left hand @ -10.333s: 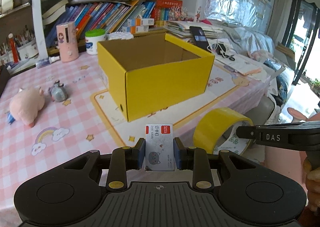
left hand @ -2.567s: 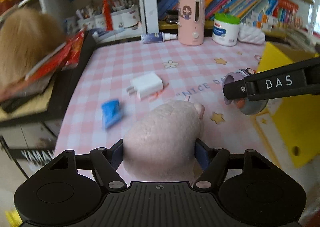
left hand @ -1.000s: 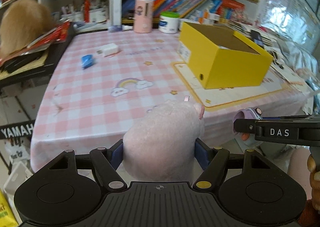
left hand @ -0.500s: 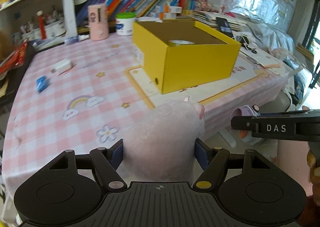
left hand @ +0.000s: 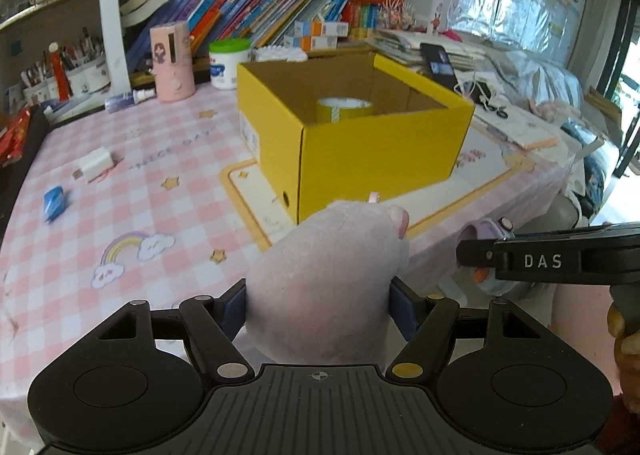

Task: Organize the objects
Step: 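Carry the toy truck and pink pig in both tools over the yellow box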

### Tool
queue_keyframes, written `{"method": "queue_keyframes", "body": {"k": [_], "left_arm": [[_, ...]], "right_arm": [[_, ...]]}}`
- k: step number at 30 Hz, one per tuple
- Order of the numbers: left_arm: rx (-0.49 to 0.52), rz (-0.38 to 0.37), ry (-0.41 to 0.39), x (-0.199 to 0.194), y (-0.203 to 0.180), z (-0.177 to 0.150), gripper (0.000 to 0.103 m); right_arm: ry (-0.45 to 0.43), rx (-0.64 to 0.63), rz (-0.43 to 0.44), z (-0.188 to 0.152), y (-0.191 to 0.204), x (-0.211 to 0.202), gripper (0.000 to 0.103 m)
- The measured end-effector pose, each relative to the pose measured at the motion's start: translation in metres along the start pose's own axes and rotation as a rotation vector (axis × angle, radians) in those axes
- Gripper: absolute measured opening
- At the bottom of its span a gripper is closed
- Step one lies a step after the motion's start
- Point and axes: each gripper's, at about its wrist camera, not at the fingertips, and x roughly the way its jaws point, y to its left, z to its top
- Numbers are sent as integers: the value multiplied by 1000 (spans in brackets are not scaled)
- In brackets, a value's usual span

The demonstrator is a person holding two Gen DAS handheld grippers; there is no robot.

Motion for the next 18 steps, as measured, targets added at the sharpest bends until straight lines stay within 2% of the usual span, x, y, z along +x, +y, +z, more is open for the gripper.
{"method": "queue_keyframes", "body": {"k": [11,18], "left_arm": [[17,-28,-63,14,-13,28,72],[-9,-50,-135,23,-18,55,72]], "right_arm": [[-6,42,-7,25,-24,12,42],[-61,34,1,50,-37,10,42]]}}
